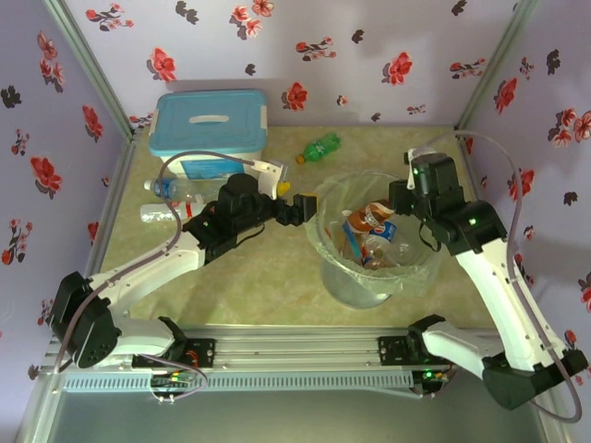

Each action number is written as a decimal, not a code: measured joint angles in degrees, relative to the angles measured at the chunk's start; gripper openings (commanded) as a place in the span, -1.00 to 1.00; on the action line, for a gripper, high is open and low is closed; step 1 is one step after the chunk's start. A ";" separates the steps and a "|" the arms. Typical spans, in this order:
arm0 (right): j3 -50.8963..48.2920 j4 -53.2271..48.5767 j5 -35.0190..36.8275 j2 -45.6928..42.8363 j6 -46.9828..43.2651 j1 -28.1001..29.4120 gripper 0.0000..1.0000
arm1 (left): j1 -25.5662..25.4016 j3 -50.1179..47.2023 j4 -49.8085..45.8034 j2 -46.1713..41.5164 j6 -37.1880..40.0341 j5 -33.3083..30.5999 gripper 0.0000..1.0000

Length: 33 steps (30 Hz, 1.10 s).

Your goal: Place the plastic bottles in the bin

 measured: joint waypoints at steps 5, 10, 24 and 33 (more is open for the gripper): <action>-1.11 -3.72 -0.61 -3.30 2.16 -0.13 -0.45 | 0.00 0.00 -0.02 0.00 0.00 -0.04 0.90; -1.05 -11.50 -2.54 -5.22 3.13 -0.37 -0.51 | 0.04 0.00 -0.02 0.00 0.00 -0.07 0.90; 3.43 -17.92 -14.40 -3.15 3.67 0.02 -0.06 | 0.04 0.24 -0.79 -0.09 0.02 -0.61 0.94; 7.37 -6.58 -11.37 -0.59 2.75 0.02 0.12 | 1.81 0.26 -14.60 -9.09 -2.10 -9.51 0.97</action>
